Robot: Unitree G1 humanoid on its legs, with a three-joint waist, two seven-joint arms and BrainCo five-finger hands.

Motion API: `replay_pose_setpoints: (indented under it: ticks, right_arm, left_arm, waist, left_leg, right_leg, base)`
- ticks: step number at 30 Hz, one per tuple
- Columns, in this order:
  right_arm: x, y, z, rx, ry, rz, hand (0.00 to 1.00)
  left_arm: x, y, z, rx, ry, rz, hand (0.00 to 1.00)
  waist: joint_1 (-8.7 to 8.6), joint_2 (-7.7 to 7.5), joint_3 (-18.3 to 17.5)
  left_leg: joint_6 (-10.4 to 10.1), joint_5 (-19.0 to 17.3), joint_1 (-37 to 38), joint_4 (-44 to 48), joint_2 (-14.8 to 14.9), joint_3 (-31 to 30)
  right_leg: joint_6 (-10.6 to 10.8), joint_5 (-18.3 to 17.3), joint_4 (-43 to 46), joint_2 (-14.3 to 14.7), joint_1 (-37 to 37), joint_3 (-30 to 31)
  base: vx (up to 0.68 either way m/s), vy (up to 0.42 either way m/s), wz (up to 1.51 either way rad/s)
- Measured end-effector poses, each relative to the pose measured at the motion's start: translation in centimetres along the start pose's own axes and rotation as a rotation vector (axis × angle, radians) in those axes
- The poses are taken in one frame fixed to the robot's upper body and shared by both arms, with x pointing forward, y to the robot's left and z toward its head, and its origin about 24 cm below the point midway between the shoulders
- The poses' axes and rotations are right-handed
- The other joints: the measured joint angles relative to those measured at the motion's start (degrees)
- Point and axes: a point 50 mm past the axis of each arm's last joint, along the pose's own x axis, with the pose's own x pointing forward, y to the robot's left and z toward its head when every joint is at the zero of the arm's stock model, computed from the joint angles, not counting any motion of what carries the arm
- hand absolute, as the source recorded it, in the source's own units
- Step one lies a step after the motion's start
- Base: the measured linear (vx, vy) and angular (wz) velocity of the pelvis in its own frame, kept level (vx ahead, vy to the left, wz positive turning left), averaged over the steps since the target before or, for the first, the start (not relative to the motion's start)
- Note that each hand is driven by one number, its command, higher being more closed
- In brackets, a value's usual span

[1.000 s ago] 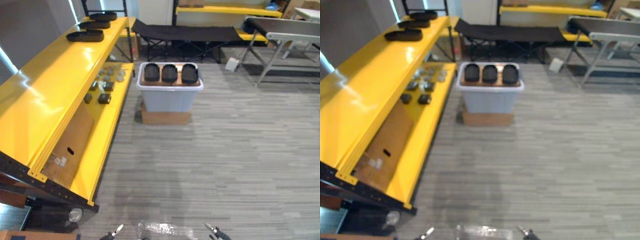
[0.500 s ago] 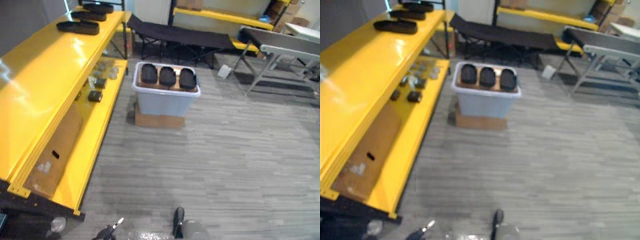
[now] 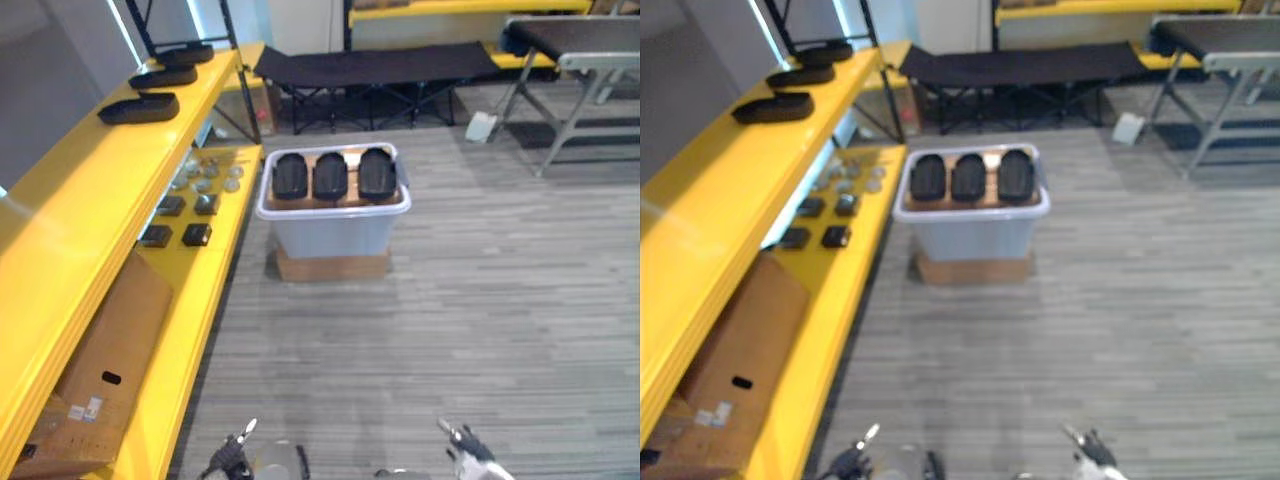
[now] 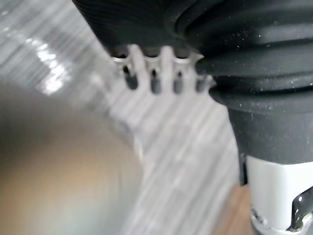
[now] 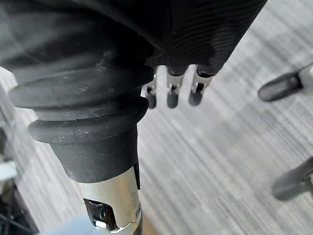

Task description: Walk over and take plastic housings, then place them on the shelf

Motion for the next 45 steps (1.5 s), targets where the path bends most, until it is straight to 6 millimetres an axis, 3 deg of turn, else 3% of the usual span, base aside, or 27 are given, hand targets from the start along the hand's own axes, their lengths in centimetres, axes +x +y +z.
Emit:
replay_pose_setpoints:
  ticks: [3, 4, 6, 7, 8, 10, 13, 16, 18, 19, 20, 21, 22, 23, 24, 26, 27, 30, 31, 32, 33, 35, 38, 40, 43, 44, 45]
  right_arm:
    - [0.0, 0.2, -0.3, 0.006, 0.014, 0.005, 0.00]
    - [-0.1, 0.1, -0.9, -0.003, 0.045, 0.003, 0.00]
    - [-0.1, 0.5, -1.5, 0.006, 0.066, 0.012, 0.00]
    - [-0.5, 0.8, -3.4, 0.029, 0.132, 0.011, 0.00]
    - [-0.8, 0.6, -4.2, 0.033, 0.159, 0.003, 0.00]
    - [-1.1, 0.2, -4.7, 0.045, 0.156, -0.011, 0.00]
    - [-0.9, -0.1, -4.0, 0.055, 0.136, -0.023, 0.00]
    - [-0.9, -0.4, -3.8, 0.054, 0.130, -0.044, 0.00]
    - [-1.7, -1.3, -5.2, 0.017, 0.176, -0.067, 0.00]
    - [-2.0, -2.0, -5.5, 0.034, 0.184, -0.091, 0.00]
    - [-2.1, -2.9, -5.2, 0.010, 0.180, -0.113, 0.00]
    - [-1.9, -2.9, -4.7, -0.022, 0.176, -0.111, 0.00]
    - [-1.9, -2.9, -4.4, -0.033, 0.171, -0.111, 0.00]
    - [-1.8, -2.9, -4.1, -0.050, 0.165, -0.108, 0.00]
    - [-1.7, -3.0, -3.8, -0.075, 0.160, -0.104, 0.00]
    - [-1.6, -2.9, -3.8, -0.083, 0.164, -0.100, 0.00]
    - [-1.6, -2.9, -3.9, -0.082, 0.165, -0.099, 0.00]
    - [-0.6, -1.3, -1.7, -0.095, 0.078, -0.041, 0.00]
    - [-0.5, -1.1, -1.1, -0.105, 0.045, -0.026, 0.00]
    - [-0.5, -1.0, -1.0, -0.115, 0.042, -0.011, 0.00]
    - [-0.5, -0.7, -1.2, -0.132, 0.051, 0.000, 0.00]
    - [-0.3, 0.5, -1.5, -0.244, 0.072, 0.091, 0.00]
    - [-0.3, 1.9, -1.4, -0.428, 0.049, 0.229, 0.00]
    - [-0.5, 4.4, -1.7, -0.623, 0.026, 0.418, 0.00]
    - [-2.2, 12.1, -2.2, -0.961, -0.084, 0.889, 0.00]
    - [-4.1, 16.7, -2.8, -1.103, -0.146, 1.133, 0.00]
    - [-5.0, 18.3, -3.0, -1.148, -0.172, 1.225, 0.00]
  left_arm:
    - [0.0, 0.9, 0.2, 0.017, -0.003, 0.020, 0.00]
    - [0.0, 1.2, 0.1, 0.045, 0.007, 0.029, 0.00]
    - [0.0, 1.5, 0.1, 0.084, 0.012, 0.040, 0.00]
    - [0.0, 2.0, 0.3, 0.125, 0.010, 0.058, 0.00]
    - [0.0, 2.2, 0.3, 0.133, 0.010, 0.065, 0.00]
    - [0.0, 2.1, 0.5, 0.151, -0.012, 0.066, 0.00]
    - [0.5, 0.2, 2.9, 0.156, -0.085, 0.019, 0.00]
    - [0.6, -0.2, 4.1, 0.101, -0.115, 0.005, 0.00]
    - [0.5, 0.2, 3.9, 0.055, -0.107, 0.015, 0.00]
    - [0.5, -0.1, 3.3, 0.021, -0.095, 0.011, 0.00]
    - [0.5, -1.3, 2.3, -0.019, -0.071, -0.014, 0.00]
    - [0.3, -2.6, 1.4, -0.079, -0.052, -0.041, 0.00]
    - [0.3, -3.2, 1.0, -0.101, -0.040, -0.051, 0.00]
    - [0.2, -3.2, 0.7, -0.155, -0.038, -0.047, 0.00]
    - [0.2, -3.0, 0.5, -0.168, -0.031, -0.034, 0.00]
    - [0.0, -2.1, 0.0, -0.157, -0.025, -0.016, 0.00]
    - [0.1, -2.0, 0.2, -0.146, -0.029, -0.016, 0.00]
    - [0.1, -2.1, 0.5, -0.085, -0.037, -0.030, 0.00]
    - [0.1, -2.1, 0.5, -0.069, -0.037, -0.032, 0.00]
    - [0.1, -1.9, 0.6, -0.050, -0.042, -0.031, 0.00]
    - [0.2, -1.8, 0.9, -0.036, -0.049, -0.032, 0.00]
    - [0.3, -0.9, 1.9, 0.050, -0.078, -0.023, 0.00]
    - [0.4, -1.0, 2.8, 0.149, -0.098, -0.036, 0.00]
    - [0.4, -1.7, 3.2, 0.180, -0.121, -0.058, 0.00]
    - [0.4, -2.5, 3.4, 0.221, -0.136, -0.086, 0.00]
    - [0.4, -2.4, 3.4, 0.232, -0.136, -0.089, 0.00]
    - [0.4, -2.5, 3.5, 0.240, -0.138, -0.091, 0.00]
  waist:
    - [0.20, -2.11, 0.78]
    - [0.27, -2.76, 0.47]
    - [0.14, -3.21, 0.66]
    - [-0.84, -4.26, 0.90]
    - [-1.09, -4.23, 0.76]
    - [-1.44, -4.15, 0.51]
    - [-2.43, -2.08, 0.26]
    - [-2.61, -1.29, 0.44]
    - [-2.68, -3.26, -0.68]
    - [-2.89, -2.32, -0.96]
    - [-2.99, 0.20, -2.05]
    - [-2.87, 1.41, -2.55]
    - [-2.84, 1.72, -2.62]
    - [-2.78, 2.33, -2.51]
    - [-2.73, 2.88, -1.63]
    - [-2.31, 2.06, -1.17]
    - [-1.85, 1.66, -1.27]
    - [-1.47, 1.24, -1.29]
    - [-1.39, 1.40, -1.37]
    - [-1.12, 1.25, -1.50]
    - [-1.15, 0.34, -1.46]
    - [-1.21, -2.68, -2.02]
    - [-1.45, -3.90, -2.26]
    - [-1.38, -3.84, -2.29]
    - [-0.93, -4.07, -2.28]
    - [-0.48, -4.62, -2.19]
    - [-0.10, -4.79, -2.16]
  left_leg:
    - [3.03, -6.33, -0.62, 6.56, -1.45, 0.39]
    - [3.94, -9.71, 1.09, 7.70, -2.13, 0.65]
    - [4.32, -10.88, 3.82, 6.44, -2.69, 1.02]
    - [4.44, -11.64, 9.69, 3.92, -3.82, 1.39]
    - [4.28, -11.85, 11.55, 3.21, -3.89, 1.49]
    - [3.72, -12.38, 15.86, 0.98, -3.50, 1.40]
    - [0.84, -14.03, 18.22, -0.70, 1.29, 0.49]
    - [-3.14, -16.32, 20.54, -0.80, 4.70, 1.34]
    - [-7.06, -18.78, 24.91, 0.09, 4.67, 1.18]
    - [-7.33, -19.50, 26.61, 0.55, 6.06, 0.86]
    - [-7.90, -18.54, 25.40, 3.21, 8.44, 0.13]
    - [-7.35, -16.33, 22.29, 9.39, 9.85, -1.46]
    - [-7.05, -14.45, 19.78, 13.98, 10.28, -2.75]
    - [-5.49, -8.20, 13.74, 26.23, 11.55, -5.71]
    - [-6.14, -5.76, 8.25, 37.44, 13.97, -7.03]
    - [-7.40, -9.11, 4.44, 41.53, 14.48, -4.72]
    - [-7.28, -10.03, 3.68, 39.08, 14.12, -2.78]
    - [-6.43, -10.06, 2.67, 14.89, 11.14, 3.66]
    - [-6.43, -8.07, 2.94, 5.24, 9.99, 2.70]
    - [-6.19, -1.65, 3.47, 1.34, 9.14, 1.66]
    - [-5.64, -0.98, 4.00, 0.58, 8.13, 2.00]
    - [-4.47, -0.03, 6.43, -4.41, 4.32, 3.85]
    - [-4.18, 0.16, 7.04, -6.29, 1.38, 3.38]
    - [-3.76, 0.44, 7.15, -7.46, 0.21, 2.31]
    - [-2.88, 1.27, 7.34, -10.28, -0.04, -0.11]
    - [-3.00, 1.99, 7.71, -11.52, 0.11, -0.74]
    - [-3.02, 2.30, 8.11, -12.28, 0.17, -0.95]
  right_leg:
    - [0.81, -2.78, 3.72, -2.08, 0.50, 0.25]
    - [1.58, -4.80, 14.83, -3.49, -2.91, 2.31]
    - [4.42, -4.36, 30.35, -5.79, -9.47, 2.56]
    - [4.68, -4.55, 45.75, -9.11, -15.15, 1.98]
    - [3.95, -5.33, 47.22, -9.64, -16.00, 1.03]
    - [2.84, -7.40, 44.63, -9.36, -17.27, -1.29]
    - [2.99, -5.90, 23.21, -5.39, -23.07, -3.89]
    - [2.68, 6.96, 5.11, -3.30, -25.57, -3.30]
    - [0.47, 13.31, 4.44, -3.99, -25.12, -1.68]
    - [1.07, 16.36, 8.45, -3.43, -25.55, -1.29]
    - [0.16, 12.75, 12.35, -1.98, -26.94, -2.34]
    - [-0.54, 10.20, 13.97, -0.98, -27.28, -2.68]
    - [-0.67, 8.99, 14.09, -0.53, -26.97, -2.72]
    - [-1.22, 7.25, 12.57, 0.65, -24.67, -2.95]
    - [-1.64, 6.99, 9.42, 2.21, -19.90, -4.03]
    - [-1.89, 7.16, 6.50, 2.20, -13.52, -5.20]
    - [-1.88, 7.15, 5.39, 1.84, -11.72, -5.23]
    - [-0.51, 7.05, 0.26, 0.29, -6.90, -5.47]
    - [0.40, 6.63, -0.43, 0.11, -6.11, -5.46]
    - [1.51, 6.00, -0.33, -0.15, -5.87, -5.03]
    - [2.16, 5.68, -0.24, -1.00, -5.71, -4.68]
    - [4.01, 5.07, -0.36, -4.43, -5.88, -4.21]
    - [5.92, 5.10, -0.62, -6.61, -5.31, -5.29]
    - [6.56, 5.21, -0.65, -7.46, -4.86, -7.35]
    - [7.15, 5.69, -0.44, -7.41, -4.62, -9.63]
    - [7.10, 5.76, 0.00, -7.22, -4.57, -10.73]
    - [6.99, 5.88, 0.09, -7.09, -4.49, -10.82]
  base:
    - [0.36, 0.146, -0.03]
    - [0.37, 0.177, -0.05]
    - [0.37, 0.166, -0.05]
    - [0.41, 0.123, 0.02]
    - [0.52, 0.102, 0.07]
    - [0.38, 0.018, 0.09]
    - [0.42, -0.054, 0.17]
    - [0.43, -0.138, -0.08]
    - [0.55, -0.304, 0.07]
    - [0.66, -0.362, 0.17]
    - [0.61, -0.362, 0.07]
    - [0.57, -0.363, -0.03]
    - [0.45, -0.351, 0.00]
    - [0.43, -0.289, 0.16]
    - [0.43, -0.250, 0.19]
    - [0.37, -0.159, 0.13]
    - [0.37, -0.133, -0.01]
    - [0.31, -0.015, -0.06]
    - [0.32, 0.137, -0.02]
    - [0.32, 0.164, -0.04]
    - [0.24, 0.146, -0.04]
    - [0.27, 0.158, -0.05]
    - [0.26, 0.113, 0.14]
    - [0.16, 0.054, 0.41]
    - [0.09, 0.009, 0.40]
    - [0.04, -0.009, 0.25]
    - [0.04, -0.032, 0.29]
